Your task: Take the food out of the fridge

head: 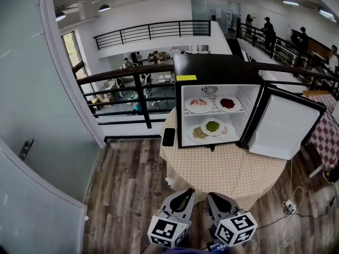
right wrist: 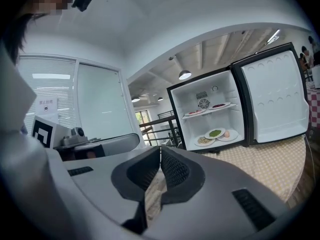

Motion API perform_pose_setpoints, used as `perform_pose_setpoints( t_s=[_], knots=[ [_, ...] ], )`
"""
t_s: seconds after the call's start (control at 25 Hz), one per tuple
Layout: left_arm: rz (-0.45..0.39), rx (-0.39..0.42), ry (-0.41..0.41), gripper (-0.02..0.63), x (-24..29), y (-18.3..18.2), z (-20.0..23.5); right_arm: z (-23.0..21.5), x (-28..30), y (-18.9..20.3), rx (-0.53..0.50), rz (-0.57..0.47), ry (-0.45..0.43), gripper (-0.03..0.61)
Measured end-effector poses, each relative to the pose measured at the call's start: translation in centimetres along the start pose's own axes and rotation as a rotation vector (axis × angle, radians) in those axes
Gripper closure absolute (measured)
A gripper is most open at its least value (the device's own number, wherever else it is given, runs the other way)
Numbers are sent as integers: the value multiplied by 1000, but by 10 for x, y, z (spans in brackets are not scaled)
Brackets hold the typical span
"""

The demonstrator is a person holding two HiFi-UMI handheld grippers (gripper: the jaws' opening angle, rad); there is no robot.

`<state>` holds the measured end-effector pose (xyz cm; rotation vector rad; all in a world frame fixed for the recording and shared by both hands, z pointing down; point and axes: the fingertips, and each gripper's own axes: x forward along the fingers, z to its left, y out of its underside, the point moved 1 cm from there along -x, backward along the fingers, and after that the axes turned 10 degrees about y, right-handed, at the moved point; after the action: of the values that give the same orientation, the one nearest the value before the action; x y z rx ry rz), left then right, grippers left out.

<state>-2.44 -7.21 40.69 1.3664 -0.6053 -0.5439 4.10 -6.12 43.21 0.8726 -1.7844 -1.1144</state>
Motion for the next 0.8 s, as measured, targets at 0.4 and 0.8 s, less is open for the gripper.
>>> perform_pose_setpoints(
  t_s=[0.4, 0.8],
  knots=[
    [-7, -4, 46, 594, 44, -18, 71, -5, 75, -27, 6, 14, 24, 557],
    [-26, 2, 117, 594, 76, -31, 123, -15, 128, -47, 43, 4, 87, 557]
  ],
)
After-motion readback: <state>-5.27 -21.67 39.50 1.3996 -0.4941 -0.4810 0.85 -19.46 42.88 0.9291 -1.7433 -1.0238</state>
